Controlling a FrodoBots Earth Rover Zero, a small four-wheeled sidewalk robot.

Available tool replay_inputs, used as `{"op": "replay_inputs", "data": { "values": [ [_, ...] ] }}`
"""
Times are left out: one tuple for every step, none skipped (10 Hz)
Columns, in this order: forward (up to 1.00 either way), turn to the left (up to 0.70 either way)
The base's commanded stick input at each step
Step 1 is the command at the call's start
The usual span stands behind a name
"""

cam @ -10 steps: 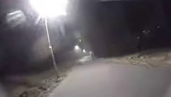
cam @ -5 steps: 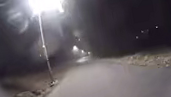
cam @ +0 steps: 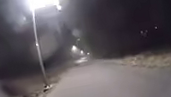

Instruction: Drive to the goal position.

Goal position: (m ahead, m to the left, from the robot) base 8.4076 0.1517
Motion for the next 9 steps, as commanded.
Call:
{"op": "replay_inputs", "data": {
  "values": [
    [1.00, 0.03],
    [1.00, 0.03],
    [1.00, 0.03],
    [1.00, 0.03],
    [1.00, 0.03],
    [1.00, 0.03],
    [1.00, 0.03],
    [1.00, 0.03],
    [1.00, 0.03]
  ]
}}
